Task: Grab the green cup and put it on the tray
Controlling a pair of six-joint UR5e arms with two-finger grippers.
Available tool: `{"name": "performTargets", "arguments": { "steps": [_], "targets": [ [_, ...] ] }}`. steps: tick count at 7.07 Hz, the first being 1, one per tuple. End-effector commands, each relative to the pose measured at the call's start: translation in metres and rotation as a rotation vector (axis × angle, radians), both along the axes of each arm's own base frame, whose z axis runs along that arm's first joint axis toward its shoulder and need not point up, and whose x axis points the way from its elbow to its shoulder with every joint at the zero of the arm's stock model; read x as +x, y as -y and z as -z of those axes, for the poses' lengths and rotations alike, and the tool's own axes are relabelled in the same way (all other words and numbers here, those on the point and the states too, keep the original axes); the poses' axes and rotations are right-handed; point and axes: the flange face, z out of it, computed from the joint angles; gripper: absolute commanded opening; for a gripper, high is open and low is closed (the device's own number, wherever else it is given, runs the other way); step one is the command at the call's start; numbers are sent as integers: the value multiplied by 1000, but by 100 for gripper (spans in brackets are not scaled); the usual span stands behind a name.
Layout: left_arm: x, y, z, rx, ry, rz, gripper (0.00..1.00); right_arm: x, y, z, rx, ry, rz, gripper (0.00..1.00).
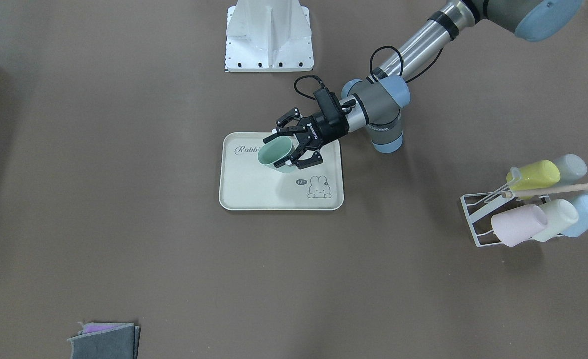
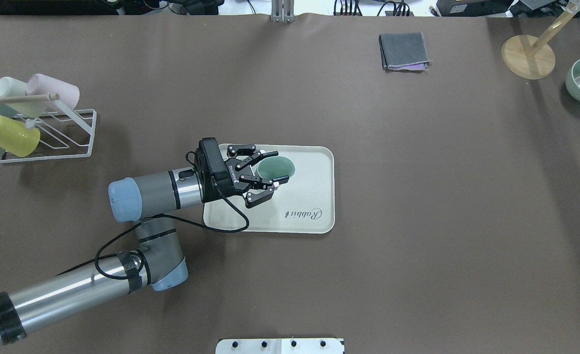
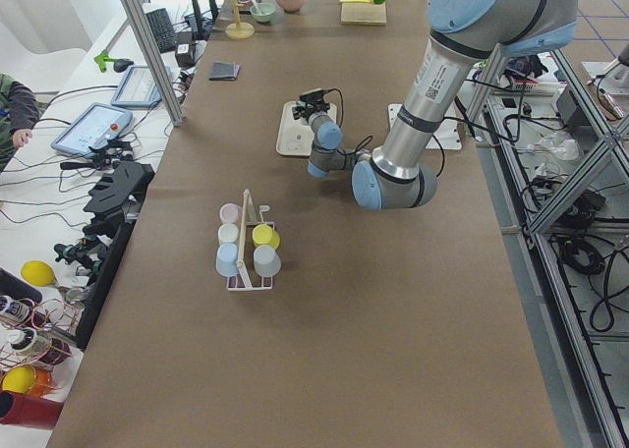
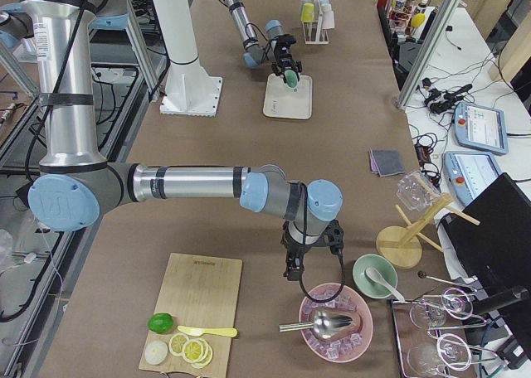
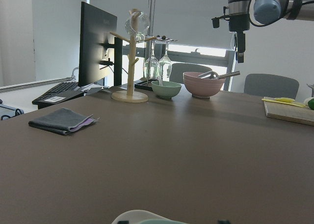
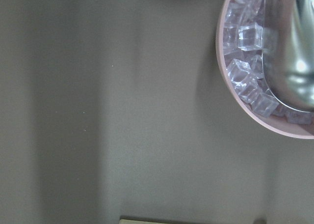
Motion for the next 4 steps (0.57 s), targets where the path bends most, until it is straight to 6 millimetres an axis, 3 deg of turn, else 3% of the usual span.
{"name": "performTargets", "arguments": {
  "steps": [1,4],
  "targets": [
    [8,0,-1,-20,41,2,60,0,0,0,0,-1,0,100],
    [12,2,-4,-35,72,-1,60,0,0,0,1,-1,0,100]
  ]
}}
